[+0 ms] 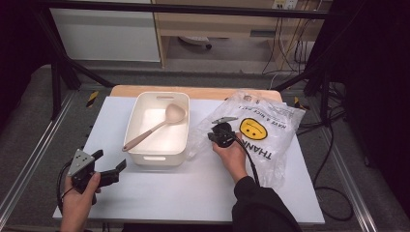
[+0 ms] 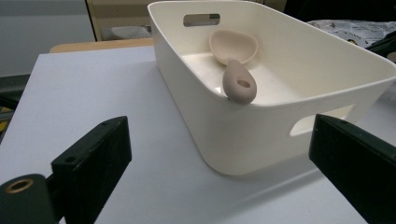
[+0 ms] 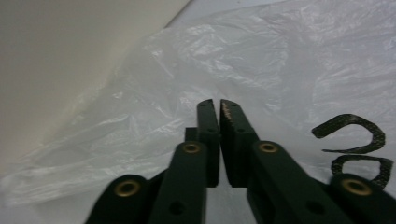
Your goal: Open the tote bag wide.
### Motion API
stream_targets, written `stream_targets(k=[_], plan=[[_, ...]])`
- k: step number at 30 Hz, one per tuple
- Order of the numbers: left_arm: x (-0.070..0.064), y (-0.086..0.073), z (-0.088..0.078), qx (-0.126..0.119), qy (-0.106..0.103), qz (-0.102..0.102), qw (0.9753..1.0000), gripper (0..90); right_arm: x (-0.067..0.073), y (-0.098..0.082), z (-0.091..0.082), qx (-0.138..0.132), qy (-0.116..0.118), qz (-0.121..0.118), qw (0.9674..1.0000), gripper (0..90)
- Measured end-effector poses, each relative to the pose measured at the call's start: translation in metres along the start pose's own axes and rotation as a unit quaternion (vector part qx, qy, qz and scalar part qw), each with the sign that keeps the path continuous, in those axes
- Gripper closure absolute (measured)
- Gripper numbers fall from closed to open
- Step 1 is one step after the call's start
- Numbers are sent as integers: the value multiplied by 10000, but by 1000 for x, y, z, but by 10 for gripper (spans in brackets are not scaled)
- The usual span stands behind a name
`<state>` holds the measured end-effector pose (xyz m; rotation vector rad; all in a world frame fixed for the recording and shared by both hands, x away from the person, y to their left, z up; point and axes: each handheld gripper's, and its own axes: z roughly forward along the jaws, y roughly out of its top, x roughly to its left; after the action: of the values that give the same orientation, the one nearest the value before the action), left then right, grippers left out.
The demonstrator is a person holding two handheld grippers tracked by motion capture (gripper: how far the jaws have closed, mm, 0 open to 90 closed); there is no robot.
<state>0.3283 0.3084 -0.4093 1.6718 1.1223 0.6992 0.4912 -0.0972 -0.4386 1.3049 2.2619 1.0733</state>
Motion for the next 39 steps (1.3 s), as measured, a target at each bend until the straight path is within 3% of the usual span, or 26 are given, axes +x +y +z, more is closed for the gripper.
stream_targets(k=[4, 7, 9, 21, 30, 36, 39], plan=[[0, 0, 0, -4, -1, -9, 10000, 55, 5, 2, -10, -99, 108, -138, 9998, 757], [0, 0, 0, -9, 12, -9, 10000, 54, 12, 6, -22, -182, 124, -216, 9995, 575], [0, 0, 0, -15, 15, -22, 10000, 54, 15, 7, -26, -225, 146, -228, 9994, 503], [1, -1, 0, -1, 22, -43, 10000, 54, 18, 10, -62, -312, 70, -366, 9988, 192], [0, 0, -1, -51, -31, -36, 10000, 49, 6, -3, -99, -397, 75, -391, 9984, 105], [-1, -1, -1, -44, -34, -41, 10000, 47, -9, -19, -122, -627, 25, -248, 9977, 81], [-1, -1, -1, -67, -16, -68, 10000, 47, -16, -26, -129, -616, 40, -227, 9978, 65]])
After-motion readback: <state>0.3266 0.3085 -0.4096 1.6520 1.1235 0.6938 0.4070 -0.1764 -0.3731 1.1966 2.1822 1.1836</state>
